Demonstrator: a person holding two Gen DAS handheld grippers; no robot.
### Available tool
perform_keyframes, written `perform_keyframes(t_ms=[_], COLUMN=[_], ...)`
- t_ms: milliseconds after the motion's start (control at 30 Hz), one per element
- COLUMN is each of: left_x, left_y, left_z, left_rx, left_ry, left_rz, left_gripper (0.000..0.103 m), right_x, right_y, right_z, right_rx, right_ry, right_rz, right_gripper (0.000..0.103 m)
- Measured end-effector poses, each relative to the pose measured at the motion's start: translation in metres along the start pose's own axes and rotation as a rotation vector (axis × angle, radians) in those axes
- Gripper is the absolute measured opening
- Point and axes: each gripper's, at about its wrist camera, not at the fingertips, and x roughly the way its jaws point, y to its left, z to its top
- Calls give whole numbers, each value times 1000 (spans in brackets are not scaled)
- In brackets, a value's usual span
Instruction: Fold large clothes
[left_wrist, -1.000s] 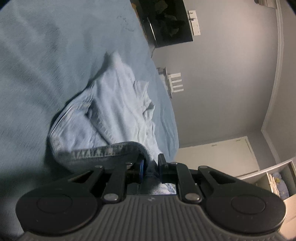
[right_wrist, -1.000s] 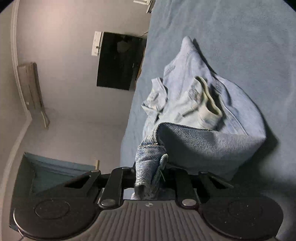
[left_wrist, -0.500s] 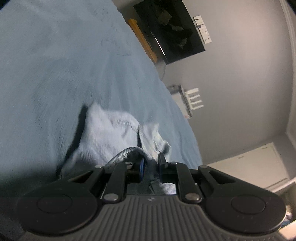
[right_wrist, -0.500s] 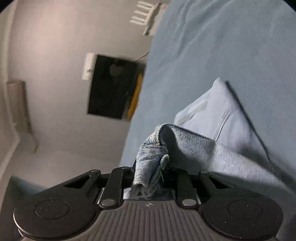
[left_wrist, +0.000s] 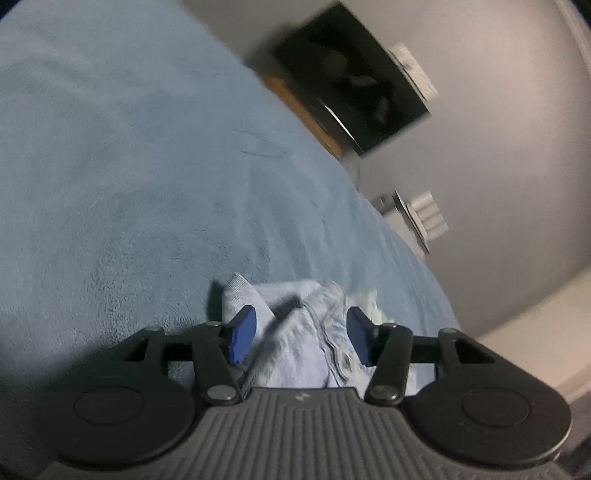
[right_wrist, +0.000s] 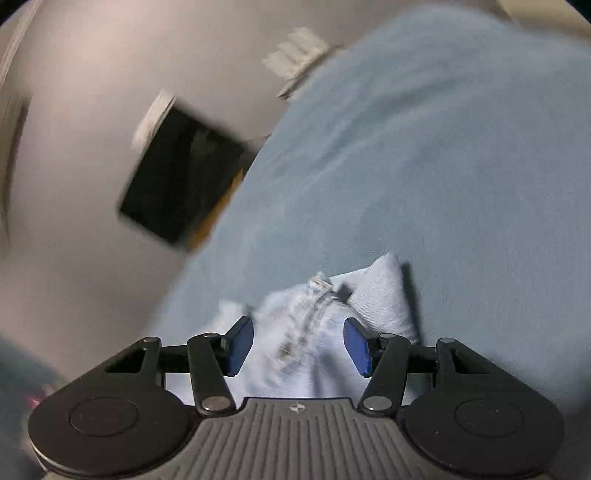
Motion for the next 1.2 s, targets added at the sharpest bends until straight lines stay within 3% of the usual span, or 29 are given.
perform_keyframes(t_ms=[67,200,333,367,400,433,467,533,633,700,767,800,833,867,900,1000,1100,1167,1200], left_x=[2,19,34,38,41,42,48,55,63,63,61,56,49,40,29,-4,-19,-14,-8], left_y=[-8,-24,-34,-38,-42,-46,-50,-49,-42,-38,-38,-38,-38,-38,-38,-46,-66,-80,-84], left_z=[-7,-22,-27,-28,-31,-34,-35,-42,-48,-50,-50,-51,-52,-53,-57,-81,-132,-167,-183], left_rx=[117,308,440,474,542,621,663,711,714,686,686,679,668,656,634,632,790,922,980], left_ry=[23,82,92,98,96,81,73,69,75,63,54,41,14,-14,-53,-119,-136,-98,-69], left_rz=[22,70,112,135,189,244,261,292,321,322,325,318,316,326,346,314,271,262,296], left_gripper=[51,51,49,32,9,8,8,8,10,16,20,27,32,44,47,57,57,57,57], right_x=[3,30,48,52,50,53,49,41,54,55,53,49,41,29,15,-20,-56,-60,-62], right_y=[11,37,38,38,41,48,53,58,44,32,30,30,30,30,32,50,68,74,75], right_z=[-3,-10,-22,-23,-26,-28,-30,-31,-32,-30,-32,-33,-34,-37,-43,-76,-125,-150,-158], right_rx=[-125,-379,-473,-488,-512,-552,-599,-631,-551,-448,-430,-424,-422,-428,-442,-569,-711,-749,-756], right_ry=[14,57,128,142,152,156,121,15,-2,-18,-22,-29,-41,-66,-94,-151,-216,-197,-170], right_rz=[-5,-150,-162,-165,-155,-152,-152,-230,-362,-350,-334,-314,-300,-295,-288,-258,-180,-140,-134], right_gripper=[59,73,76,71,34,13,11,8,2,5,9,17,31,40,51,60,67,68,68])
